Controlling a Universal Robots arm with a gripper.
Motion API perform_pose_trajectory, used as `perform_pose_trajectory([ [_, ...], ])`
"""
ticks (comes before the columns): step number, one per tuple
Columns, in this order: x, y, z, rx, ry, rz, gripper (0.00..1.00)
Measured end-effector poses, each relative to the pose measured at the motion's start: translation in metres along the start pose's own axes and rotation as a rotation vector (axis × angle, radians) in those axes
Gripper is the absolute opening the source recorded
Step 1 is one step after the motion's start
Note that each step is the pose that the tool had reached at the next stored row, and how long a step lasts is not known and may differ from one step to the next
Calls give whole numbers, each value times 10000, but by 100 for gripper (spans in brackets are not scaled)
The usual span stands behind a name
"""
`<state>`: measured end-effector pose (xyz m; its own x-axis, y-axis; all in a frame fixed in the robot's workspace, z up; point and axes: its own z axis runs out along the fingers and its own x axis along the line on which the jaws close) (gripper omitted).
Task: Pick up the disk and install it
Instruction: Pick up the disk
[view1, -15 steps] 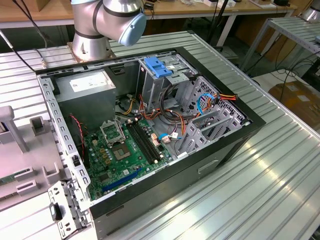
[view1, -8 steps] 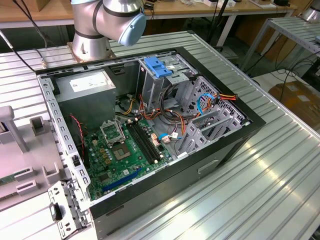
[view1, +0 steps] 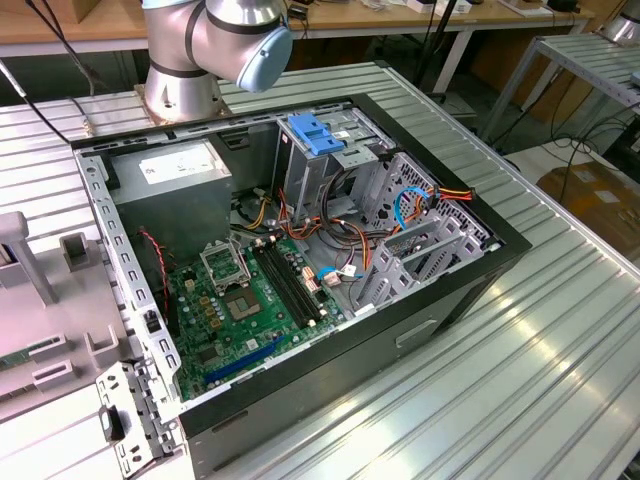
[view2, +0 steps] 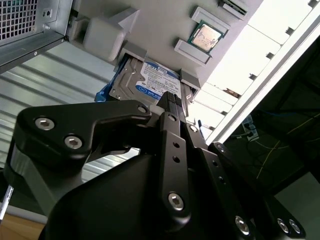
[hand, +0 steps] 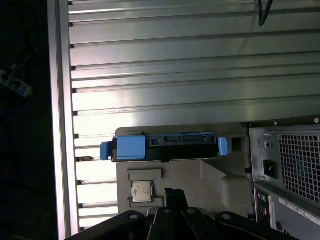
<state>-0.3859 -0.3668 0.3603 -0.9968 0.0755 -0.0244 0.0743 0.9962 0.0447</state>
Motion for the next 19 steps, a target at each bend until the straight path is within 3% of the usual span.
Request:
perform_pose_trajectory([
  [7, 0, 0, 0, -7, 11, -258, 11],
  [19, 0, 0, 0, -26, 47, -1055, 11],
])
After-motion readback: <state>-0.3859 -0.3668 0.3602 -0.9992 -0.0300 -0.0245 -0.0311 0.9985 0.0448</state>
